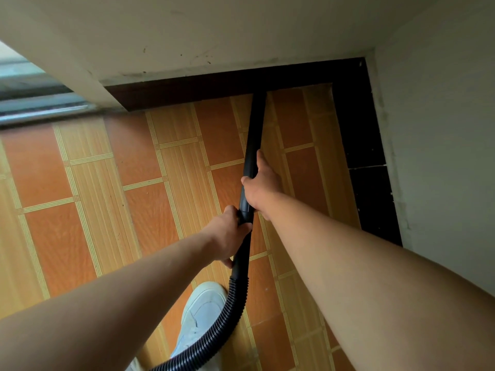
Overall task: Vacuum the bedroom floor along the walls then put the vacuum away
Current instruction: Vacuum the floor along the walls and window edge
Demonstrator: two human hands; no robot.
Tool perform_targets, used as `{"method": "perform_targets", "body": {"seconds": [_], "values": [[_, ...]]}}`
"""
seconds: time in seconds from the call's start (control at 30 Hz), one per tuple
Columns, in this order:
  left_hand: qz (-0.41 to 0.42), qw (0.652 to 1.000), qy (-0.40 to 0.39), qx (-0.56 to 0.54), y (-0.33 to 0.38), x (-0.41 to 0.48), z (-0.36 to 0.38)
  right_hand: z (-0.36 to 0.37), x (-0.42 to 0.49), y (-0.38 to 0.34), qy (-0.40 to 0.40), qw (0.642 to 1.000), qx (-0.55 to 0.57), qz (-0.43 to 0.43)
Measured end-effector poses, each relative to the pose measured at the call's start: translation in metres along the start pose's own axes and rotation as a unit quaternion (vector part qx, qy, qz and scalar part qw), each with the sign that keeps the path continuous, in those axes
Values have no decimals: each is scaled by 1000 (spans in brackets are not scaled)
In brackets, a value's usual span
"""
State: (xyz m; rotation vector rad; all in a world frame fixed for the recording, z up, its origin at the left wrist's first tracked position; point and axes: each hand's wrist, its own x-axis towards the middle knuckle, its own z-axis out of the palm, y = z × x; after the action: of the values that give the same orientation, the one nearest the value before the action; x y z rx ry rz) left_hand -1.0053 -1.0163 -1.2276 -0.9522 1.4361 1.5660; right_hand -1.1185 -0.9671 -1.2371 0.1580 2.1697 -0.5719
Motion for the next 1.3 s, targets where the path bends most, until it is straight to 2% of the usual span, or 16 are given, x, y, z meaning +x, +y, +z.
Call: {"method": "perform_targets", "body": {"seconds": [0.2, 0.5, 0.83, 1.07, 1.3], "values": [[-4, 999, -17, 27, 6, 2, 10, -9, 4, 10, 20, 999, 15, 33], [-26, 999, -25, 23, 1, -1, 13, -9, -3, 13, -26, 999, 12, 34], [-24, 999, -39, 23, 8, 6, 7, -16, 17, -6, 6, 999, -29, 29], [-10, 998, -32, 50, 27, 16, 3, -36, 31, -9, 11, 995, 68, 76], [-7, 997, -24, 75, 37, 23, 1, -45, 41, -12, 15, 992, 84, 98]]}}
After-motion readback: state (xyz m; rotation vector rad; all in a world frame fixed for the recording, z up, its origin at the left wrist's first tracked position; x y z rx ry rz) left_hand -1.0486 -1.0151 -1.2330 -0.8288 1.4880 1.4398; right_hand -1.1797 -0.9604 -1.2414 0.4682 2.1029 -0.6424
